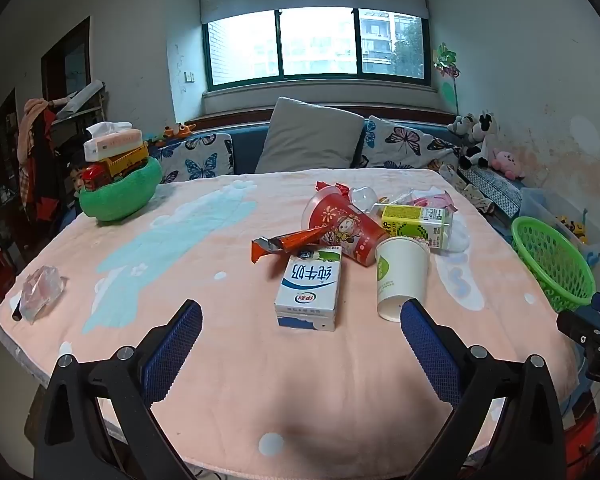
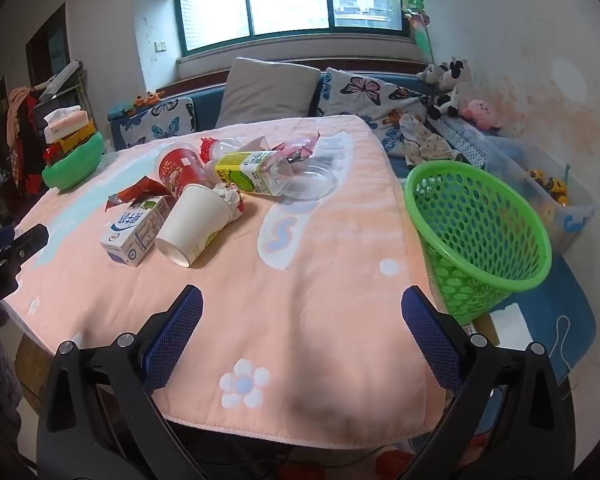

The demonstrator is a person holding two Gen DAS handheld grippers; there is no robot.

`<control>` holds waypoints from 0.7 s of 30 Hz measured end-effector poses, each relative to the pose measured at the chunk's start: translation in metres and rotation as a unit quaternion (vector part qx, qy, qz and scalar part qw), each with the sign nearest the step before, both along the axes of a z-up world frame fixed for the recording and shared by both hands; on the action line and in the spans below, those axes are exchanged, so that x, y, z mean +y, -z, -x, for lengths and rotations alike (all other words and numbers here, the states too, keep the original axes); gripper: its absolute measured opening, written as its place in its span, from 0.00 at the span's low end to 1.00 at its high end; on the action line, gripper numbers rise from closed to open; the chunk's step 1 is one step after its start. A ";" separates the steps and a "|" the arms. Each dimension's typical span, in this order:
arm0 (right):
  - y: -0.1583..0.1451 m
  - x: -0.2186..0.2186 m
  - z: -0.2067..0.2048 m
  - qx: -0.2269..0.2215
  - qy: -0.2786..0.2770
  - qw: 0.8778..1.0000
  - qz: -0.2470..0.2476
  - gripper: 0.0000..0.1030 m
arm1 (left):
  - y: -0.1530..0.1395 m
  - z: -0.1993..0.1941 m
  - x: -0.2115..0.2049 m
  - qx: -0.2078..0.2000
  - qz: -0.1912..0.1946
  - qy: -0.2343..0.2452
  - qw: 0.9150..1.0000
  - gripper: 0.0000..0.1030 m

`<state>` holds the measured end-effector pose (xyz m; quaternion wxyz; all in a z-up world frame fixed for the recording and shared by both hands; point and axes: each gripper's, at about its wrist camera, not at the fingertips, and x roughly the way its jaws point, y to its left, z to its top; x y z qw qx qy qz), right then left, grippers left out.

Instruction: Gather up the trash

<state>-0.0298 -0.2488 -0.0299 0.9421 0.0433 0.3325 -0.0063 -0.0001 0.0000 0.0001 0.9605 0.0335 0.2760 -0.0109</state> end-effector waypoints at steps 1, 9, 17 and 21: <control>0.000 0.000 0.001 -0.006 0.000 1.000 -0.005 0.96 | 0.000 0.000 0.000 0.000 -0.001 -0.001 1.000 0.94; -0.002 -0.001 0.000 -0.003 -0.001 1.000 -0.005 0.96 | 0.002 0.001 -0.002 0.003 -0.006 -0.003 1.000 0.94; -0.003 0.001 -0.002 -0.004 -0.003 1.000 -0.002 0.96 | 0.004 -0.001 -0.005 0.005 -0.010 -0.005 1.000 0.94; -0.004 0.001 -0.001 -0.005 -0.003 1.000 -0.002 0.96 | 0.003 -0.002 -0.004 0.007 -0.011 -0.002 1.000 0.94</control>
